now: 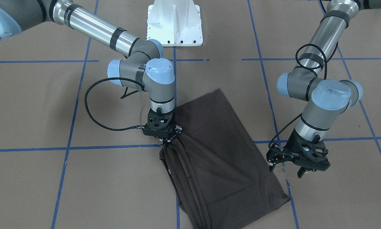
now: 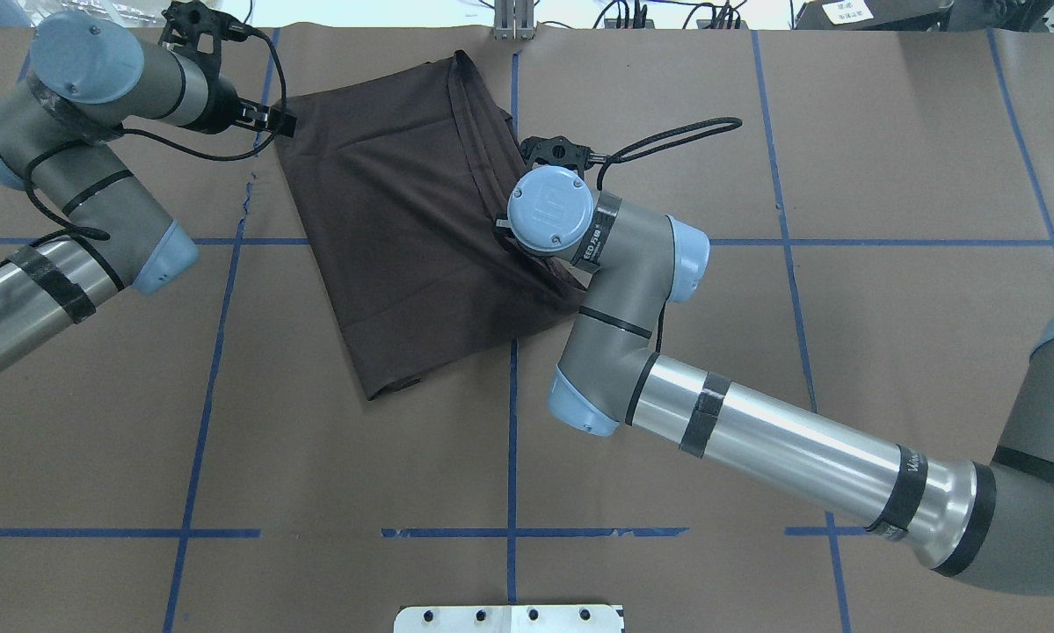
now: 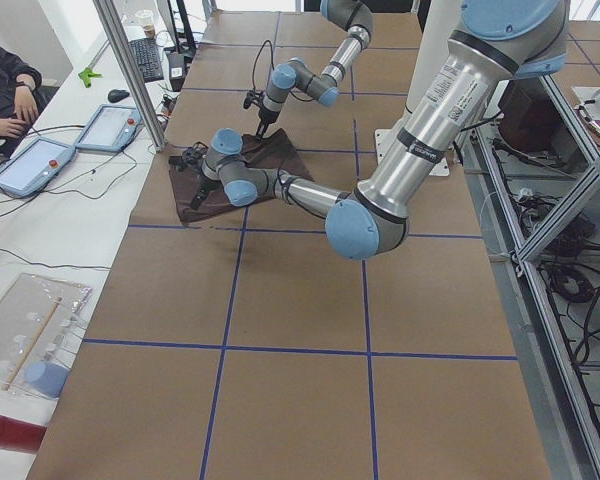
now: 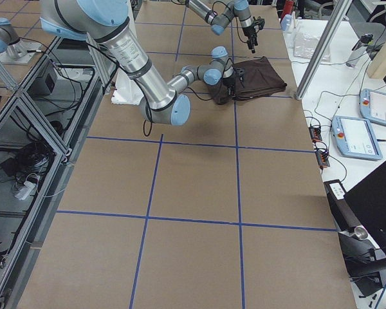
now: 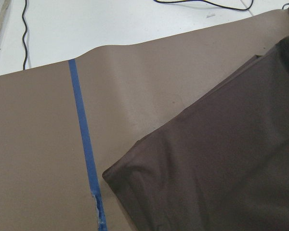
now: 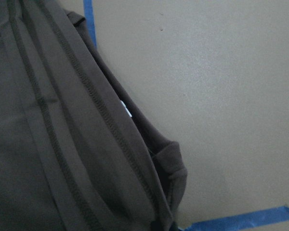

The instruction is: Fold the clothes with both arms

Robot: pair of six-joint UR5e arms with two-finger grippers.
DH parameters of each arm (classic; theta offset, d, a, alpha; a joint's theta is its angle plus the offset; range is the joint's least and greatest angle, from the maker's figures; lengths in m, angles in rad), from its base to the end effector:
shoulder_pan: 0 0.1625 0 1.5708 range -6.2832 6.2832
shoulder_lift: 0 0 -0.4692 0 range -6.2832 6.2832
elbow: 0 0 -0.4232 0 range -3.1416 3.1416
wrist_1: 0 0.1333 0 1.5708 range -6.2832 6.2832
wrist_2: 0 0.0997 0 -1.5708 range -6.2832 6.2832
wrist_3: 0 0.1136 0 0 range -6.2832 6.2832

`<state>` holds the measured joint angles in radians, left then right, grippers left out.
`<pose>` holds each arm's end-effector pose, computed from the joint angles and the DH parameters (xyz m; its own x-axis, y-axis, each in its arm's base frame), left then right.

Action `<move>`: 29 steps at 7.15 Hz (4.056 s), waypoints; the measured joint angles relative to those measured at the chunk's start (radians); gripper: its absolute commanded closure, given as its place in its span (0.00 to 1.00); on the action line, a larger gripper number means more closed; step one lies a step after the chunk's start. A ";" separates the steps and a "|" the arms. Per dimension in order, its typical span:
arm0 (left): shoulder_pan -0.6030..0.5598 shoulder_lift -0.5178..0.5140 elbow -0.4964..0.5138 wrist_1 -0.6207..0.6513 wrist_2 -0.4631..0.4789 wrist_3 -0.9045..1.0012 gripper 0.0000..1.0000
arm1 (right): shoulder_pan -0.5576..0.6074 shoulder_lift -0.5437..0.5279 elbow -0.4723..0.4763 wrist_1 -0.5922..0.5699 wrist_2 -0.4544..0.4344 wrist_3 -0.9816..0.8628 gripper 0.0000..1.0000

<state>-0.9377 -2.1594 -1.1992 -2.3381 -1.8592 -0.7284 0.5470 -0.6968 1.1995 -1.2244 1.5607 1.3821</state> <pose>0.4035 -0.7206 0.4389 0.6902 0.2688 -0.6719 0.1769 0.8377 0.5168 -0.6832 -0.5735 0.2599 0.6530 0.1781 0.7361 -0.4114 0.8995 0.1474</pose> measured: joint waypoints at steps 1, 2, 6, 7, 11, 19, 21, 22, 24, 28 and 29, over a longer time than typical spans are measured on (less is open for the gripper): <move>0.003 0.001 0.000 0.000 0.000 -0.013 0.00 | -0.007 -0.039 0.056 -0.011 -0.002 0.004 1.00; 0.006 0.001 0.000 0.000 0.000 -0.019 0.00 | -0.028 -0.109 0.143 -0.019 -0.014 0.012 1.00; 0.013 -0.001 -0.001 -0.001 0.000 -0.023 0.00 | -0.175 -0.454 0.532 -0.026 -0.126 0.023 0.58; 0.014 -0.001 -0.003 -0.001 0.000 -0.023 0.00 | -0.193 -0.496 0.575 -0.026 -0.138 0.024 0.01; 0.017 -0.001 -0.016 0.000 -0.002 -0.025 0.00 | -0.215 -0.518 0.670 -0.086 -0.147 -0.026 0.02; 0.024 0.003 -0.016 0.000 -0.001 -0.025 0.00 | -0.267 -0.517 0.686 -0.133 -0.155 -0.113 1.00; 0.025 0.002 -0.016 -0.001 -0.001 -0.026 0.00 | -0.261 -0.526 0.693 -0.133 -0.158 -0.107 1.00; 0.025 0.002 -0.016 -0.001 0.000 -0.031 0.00 | -0.259 -0.544 0.701 -0.133 -0.162 -0.094 1.00; 0.027 0.002 -0.016 -0.001 -0.001 -0.042 0.00 | -0.281 -0.604 0.721 -0.132 -0.189 -0.023 0.60; 0.033 0.001 -0.022 -0.001 -0.002 -0.050 0.00 | -0.286 -0.616 0.753 -0.120 -0.201 0.010 0.00; 0.043 0.001 -0.042 0.000 -0.002 -0.073 0.00 | -0.259 -0.619 0.767 -0.076 -0.167 0.002 0.00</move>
<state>-0.8952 -2.1580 -1.2414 -2.3380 -1.8617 -0.8012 0.2875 -1.3162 1.9661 -1.3005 1.3933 1.3837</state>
